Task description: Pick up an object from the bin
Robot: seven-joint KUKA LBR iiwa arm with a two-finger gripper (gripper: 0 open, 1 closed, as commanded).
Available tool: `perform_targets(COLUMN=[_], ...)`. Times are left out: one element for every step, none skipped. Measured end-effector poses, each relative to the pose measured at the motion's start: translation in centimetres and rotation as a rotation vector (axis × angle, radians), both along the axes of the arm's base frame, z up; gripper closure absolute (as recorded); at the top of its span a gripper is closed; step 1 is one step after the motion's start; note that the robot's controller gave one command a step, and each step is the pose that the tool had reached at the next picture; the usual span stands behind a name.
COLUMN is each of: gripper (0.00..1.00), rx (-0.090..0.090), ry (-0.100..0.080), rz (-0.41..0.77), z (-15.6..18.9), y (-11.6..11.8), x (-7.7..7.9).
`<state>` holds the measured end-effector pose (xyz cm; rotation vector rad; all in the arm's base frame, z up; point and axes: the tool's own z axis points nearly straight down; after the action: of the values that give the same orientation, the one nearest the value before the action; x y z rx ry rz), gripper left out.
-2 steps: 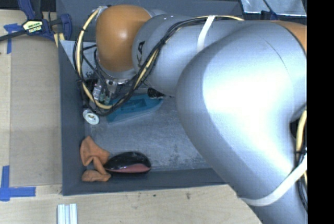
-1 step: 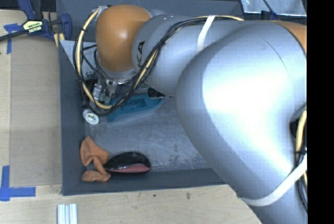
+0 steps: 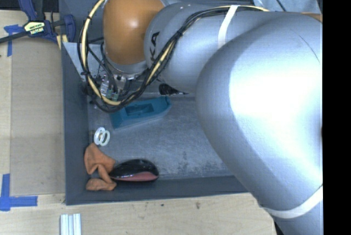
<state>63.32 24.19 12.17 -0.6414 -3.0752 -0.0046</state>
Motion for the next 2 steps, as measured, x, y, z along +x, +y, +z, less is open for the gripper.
perform_targets(gripper=[1.00,1.00], rx=[-0.004,0.000], ry=[-0.006,-0.008], rz=[-0.003,0.000], z=[-3.4,5.2], y=[-0.2,0.0], x=[0.3,0.2])
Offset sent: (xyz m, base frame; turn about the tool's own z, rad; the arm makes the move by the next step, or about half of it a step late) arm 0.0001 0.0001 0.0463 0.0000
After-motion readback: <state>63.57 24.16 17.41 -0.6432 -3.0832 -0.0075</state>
